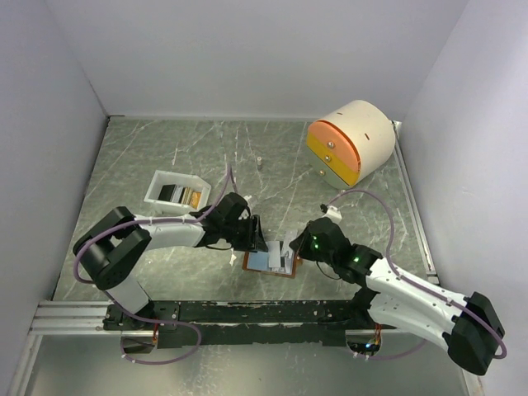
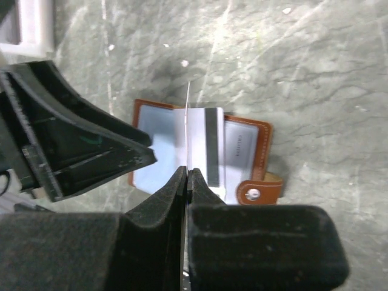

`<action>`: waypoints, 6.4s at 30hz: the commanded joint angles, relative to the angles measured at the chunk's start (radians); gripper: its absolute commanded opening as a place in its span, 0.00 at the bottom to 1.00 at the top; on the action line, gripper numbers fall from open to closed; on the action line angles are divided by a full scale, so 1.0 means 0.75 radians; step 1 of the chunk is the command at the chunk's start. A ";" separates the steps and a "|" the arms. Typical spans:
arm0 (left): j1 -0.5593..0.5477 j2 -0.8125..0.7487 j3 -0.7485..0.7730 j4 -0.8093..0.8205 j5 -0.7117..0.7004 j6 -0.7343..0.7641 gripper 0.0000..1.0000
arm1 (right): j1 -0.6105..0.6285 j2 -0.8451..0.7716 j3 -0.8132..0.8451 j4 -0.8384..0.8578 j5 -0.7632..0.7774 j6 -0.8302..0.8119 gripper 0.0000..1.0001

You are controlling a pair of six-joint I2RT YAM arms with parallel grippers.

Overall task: Put the credit cards into the card holder
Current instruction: Place the credit card in the card holder, then pick up the credit card from the card holder, then insert the credit card into the card holder.

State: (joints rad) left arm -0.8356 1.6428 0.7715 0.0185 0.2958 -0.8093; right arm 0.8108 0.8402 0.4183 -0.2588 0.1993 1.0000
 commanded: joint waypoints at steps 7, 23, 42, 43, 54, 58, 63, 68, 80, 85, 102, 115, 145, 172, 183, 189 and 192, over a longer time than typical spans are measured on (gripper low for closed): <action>-0.011 0.010 -0.023 0.175 0.075 -0.056 0.58 | -0.003 0.038 0.039 -0.093 0.164 -0.090 0.00; -0.019 0.044 -0.042 0.217 0.063 -0.097 0.59 | -0.002 0.078 -0.072 0.111 0.054 -0.090 0.00; -0.025 0.081 -0.110 0.451 0.197 -0.236 0.56 | -0.003 0.151 -0.108 0.195 0.018 -0.073 0.00; -0.026 0.080 -0.110 0.455 0.200 -0.237 0.54 | -0.004 0.153 -0.108 0.196 0.017 -0.073 0.00; -0.028 0.009 -0.054 0.250 0.103 -0.163 0.07 | -0.004 0.111 -0.080 0.128 0.012 -0.087 0.00; -0.029 -0.121 -0.011 -0.002 -0.089 -0.091 0.07 | -0.004 0.054 -0.081 0.117 -0.035 -0.075 0.00; -0.028 -0.262 -0.005 -0.300 -0.325 -0.021 0.07 | -0.005 0.046 -0.117 0.195 -0.125 -0.006 0.00; -0.026 -0.339 -0.034 -0.401 -0.356 -0.009 0.07 | -0.007 0.086 -0.169 0.323 -0.191 0.058 0.00; -0.023 -0.344 -0.080 -0.408 -0.320 -0.025 0.07 | -0.013 0.221 -0.244 0.543 -0.252 0.146 0.00; -0.021 -0.311 -0.074 -0.412 -0.312 -0.010 0.07 | -0.021 0.228 -0.255 0.563 -0.250 0.159 0.00; -0.022 -0.317 -0.143 -0.348 -0.234 -0.061 0.07 | -0.029 0.131 -0.282 0.487 -0.184 0.183 0.00; -0.036 -0.302 -0.171 -0.335 -0.198 -0.103 0.07 | -0.081 0.120 -0.323 0.517 -0.208 0.187 0.00; -0.046 -0.303 -0.194 -0.342 -0.217 -0.111 0.07 | -0.099 0.055 -0.399 0.640 -0.233 0.253 0.00; -0.055 -0.311 -0.211 -0.330 -0.213 -0.128 0.07 | -0.099 0.157 -0.451 0.809 -0.247 0.264 0.00; -0.057 -0.290 -0.212 -0.309 -0.207 -0.128 0.07 | -0.098 0.201 -0.495 0.871 -0.316 0.269 0.00; -0.059 -0.287 -0.217 -0.303 -0.208 -0.132 0.07 | -0.099 0.222 -0.509 0.920 -0.338 0.268 0.00; -0.058 -0.288 -0.220 -0.301 -0.207 -0.136 0.07 | -0.099 0.249 -0.510 0.951 -0.359 0.274 0.00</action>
State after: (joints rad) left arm -0.8593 1.4006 0.6418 -0.1753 0.1242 -0.9096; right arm 0.7349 1.0012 0.0540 0.4213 -0.0250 1.2015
